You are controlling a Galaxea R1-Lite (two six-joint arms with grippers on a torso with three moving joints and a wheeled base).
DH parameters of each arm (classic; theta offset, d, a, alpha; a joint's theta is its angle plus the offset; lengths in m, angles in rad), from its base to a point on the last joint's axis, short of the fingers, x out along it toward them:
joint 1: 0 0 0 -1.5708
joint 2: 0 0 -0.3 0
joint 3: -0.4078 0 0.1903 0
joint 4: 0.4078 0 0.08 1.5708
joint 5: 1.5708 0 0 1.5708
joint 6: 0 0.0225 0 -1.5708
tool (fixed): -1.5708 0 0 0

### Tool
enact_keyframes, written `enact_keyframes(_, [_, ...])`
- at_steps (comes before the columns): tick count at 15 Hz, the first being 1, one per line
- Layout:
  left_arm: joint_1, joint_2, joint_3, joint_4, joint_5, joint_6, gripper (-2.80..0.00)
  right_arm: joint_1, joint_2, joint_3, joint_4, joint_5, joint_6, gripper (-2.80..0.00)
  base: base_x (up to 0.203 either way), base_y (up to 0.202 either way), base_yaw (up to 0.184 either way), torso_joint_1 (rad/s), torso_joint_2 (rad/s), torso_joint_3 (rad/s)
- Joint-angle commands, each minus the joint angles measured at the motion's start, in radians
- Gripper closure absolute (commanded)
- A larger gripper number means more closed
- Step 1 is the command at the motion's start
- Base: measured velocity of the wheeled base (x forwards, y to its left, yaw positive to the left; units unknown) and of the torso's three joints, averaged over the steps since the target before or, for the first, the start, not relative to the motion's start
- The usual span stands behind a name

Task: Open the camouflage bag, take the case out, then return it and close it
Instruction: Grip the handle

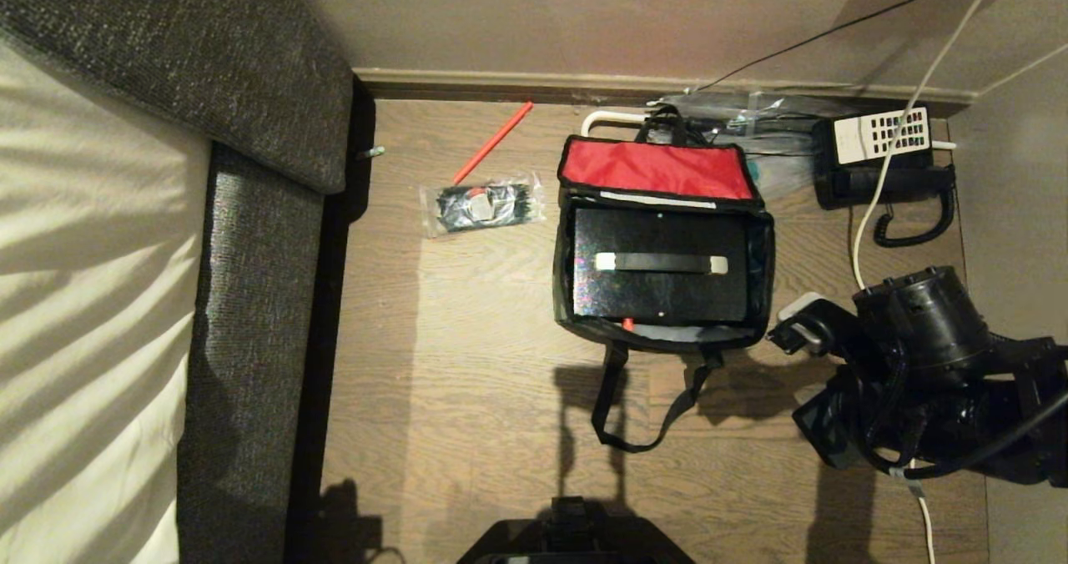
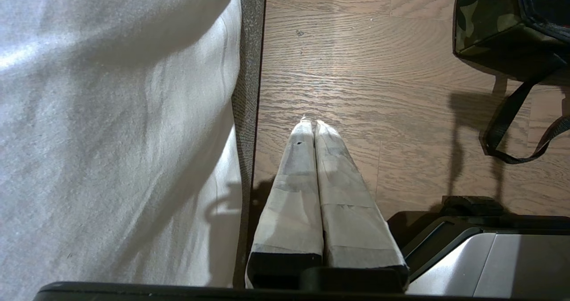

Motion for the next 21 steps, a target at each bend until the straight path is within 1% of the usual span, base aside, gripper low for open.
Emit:
enact_keyframes(1, [0.000,0.000,0.002,-0.001,0.000,0.000,0.00,0.001,-0.001,0.012,-0.005,-0.009,0.002,0.00,0.000,0.000,0.000,0.000,0.00,0.000])
enact_keyframes(5, [0.000,0.000,0.002,-0.001,0.000,0.000,0.00,0.007,0.012,0.041,-0.116,-0.012,0.002,0.00,0.000,0.000,0.000,0.000,0.00,0.000])
enact_keyframes(12, [0.000,0.000,0.002,0.000,0.000,0.000,0.00,0.010,0.035,0.029,-0.107,-0.010,0.013,0.00,0.000,0.000,0.000,0.000,0.00,0.000])
enact_keyframes(18, [0.000,0.000,0.002,-0.001,0.000,0.000,0.00,0.010,0.042,0.053,-0.105,-0.016,0.008,0.00,0.000,0.000,0.000,0.000,0.00,0.000])
enact_keyframes(19, [0.000,0.000,0.002,-0.001,0.000,0.000,0.00,0.014,0.045,0.055,-0.104,-0.027,0.006,0.00,0.000,0.000,0.000,0.000,0.00,0.000])
enact_keyframes(21, [0.000,0.000,0.002,-0.001,0.000,0.000,0.00,0.027,0.069,0.057,-0.114,-0.103,0.007,0.00,0.000,0.000,0.000,0.000,0.00,0.000])
